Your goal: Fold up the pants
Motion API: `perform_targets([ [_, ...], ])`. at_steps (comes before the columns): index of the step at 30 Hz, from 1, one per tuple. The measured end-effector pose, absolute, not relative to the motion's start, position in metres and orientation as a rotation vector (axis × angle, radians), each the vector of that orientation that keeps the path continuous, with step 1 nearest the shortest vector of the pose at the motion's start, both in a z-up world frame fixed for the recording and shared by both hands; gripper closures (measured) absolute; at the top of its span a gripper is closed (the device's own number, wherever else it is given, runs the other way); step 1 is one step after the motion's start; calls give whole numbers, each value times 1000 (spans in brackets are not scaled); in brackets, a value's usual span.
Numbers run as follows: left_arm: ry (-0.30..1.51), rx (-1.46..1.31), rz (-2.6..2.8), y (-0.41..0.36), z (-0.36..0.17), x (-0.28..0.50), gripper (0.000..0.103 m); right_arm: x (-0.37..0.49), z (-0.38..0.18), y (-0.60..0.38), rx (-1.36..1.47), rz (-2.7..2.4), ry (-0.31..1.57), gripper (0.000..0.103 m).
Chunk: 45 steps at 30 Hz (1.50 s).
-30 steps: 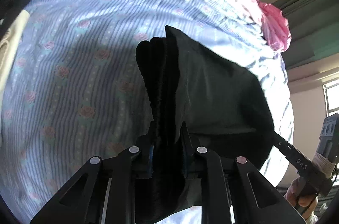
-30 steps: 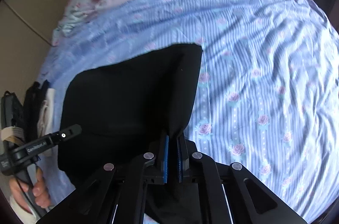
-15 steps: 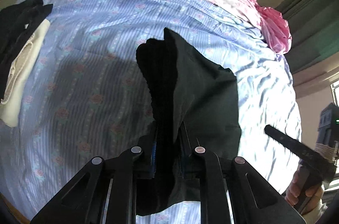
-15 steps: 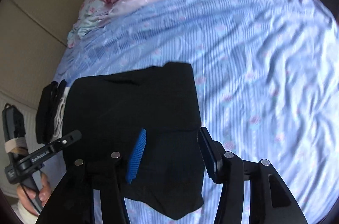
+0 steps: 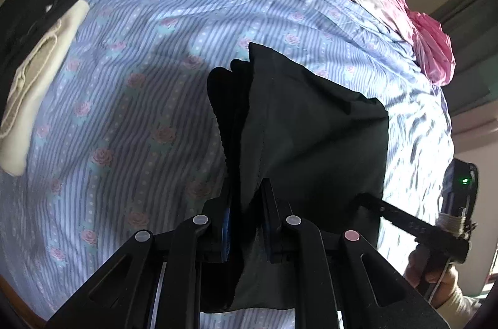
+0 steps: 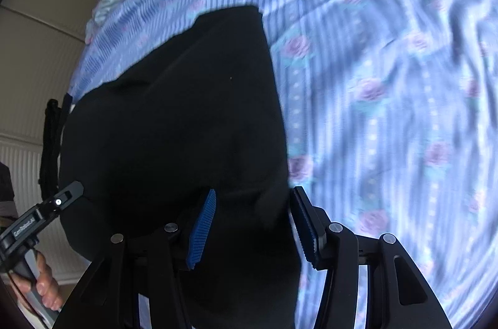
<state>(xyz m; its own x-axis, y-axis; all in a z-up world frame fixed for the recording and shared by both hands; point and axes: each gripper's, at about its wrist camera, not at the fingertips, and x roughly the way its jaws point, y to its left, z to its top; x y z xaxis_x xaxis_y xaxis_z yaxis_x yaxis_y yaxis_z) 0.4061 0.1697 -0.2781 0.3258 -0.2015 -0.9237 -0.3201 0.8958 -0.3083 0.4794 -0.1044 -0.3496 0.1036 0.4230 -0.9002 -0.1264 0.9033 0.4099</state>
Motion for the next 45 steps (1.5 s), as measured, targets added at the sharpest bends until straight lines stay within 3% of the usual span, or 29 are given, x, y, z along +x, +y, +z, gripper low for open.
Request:
perform_targets([
  [1,1251,-495,82,170,-278,406,86,480,-350,-101,242,409,1418,70],
  [2,1250,-506,82,172,-278,406,86,480,-347,-98,237,422,1417,75],
  [3,1247,-512,79,172,-277,405,87,480,-344,-96,242,437,1416,92],
  [13,1182,-535,49,161,-243,392,89,456,-253,-89,264,499,1237,94],
  [19,1078,-574,42,157,-197,370,99,437,-199,-90,193,544,1139,95],
  [25,1088,-574,69,163,-195,357,98,429,-205,-88,149,543,1164,97],
  [27,1133,-619,54,167,-215,351,90,429,-215,-90,115,522,1176,97],
  [29,1181,-590,87,167,-231,350,68,431,-224,-94,95,492,1183,97],
  [37,1234,-534,124,164,-268,354,47,449,-263,-120,90,366,1255,97],
  [41,1186,-517,108,159,-265,364,17,454,-277,-123,96,357,1282,96],
  [45,1225,-469,88,156,-278,380,15,458,-288,-124,125,352,1317,96],
])
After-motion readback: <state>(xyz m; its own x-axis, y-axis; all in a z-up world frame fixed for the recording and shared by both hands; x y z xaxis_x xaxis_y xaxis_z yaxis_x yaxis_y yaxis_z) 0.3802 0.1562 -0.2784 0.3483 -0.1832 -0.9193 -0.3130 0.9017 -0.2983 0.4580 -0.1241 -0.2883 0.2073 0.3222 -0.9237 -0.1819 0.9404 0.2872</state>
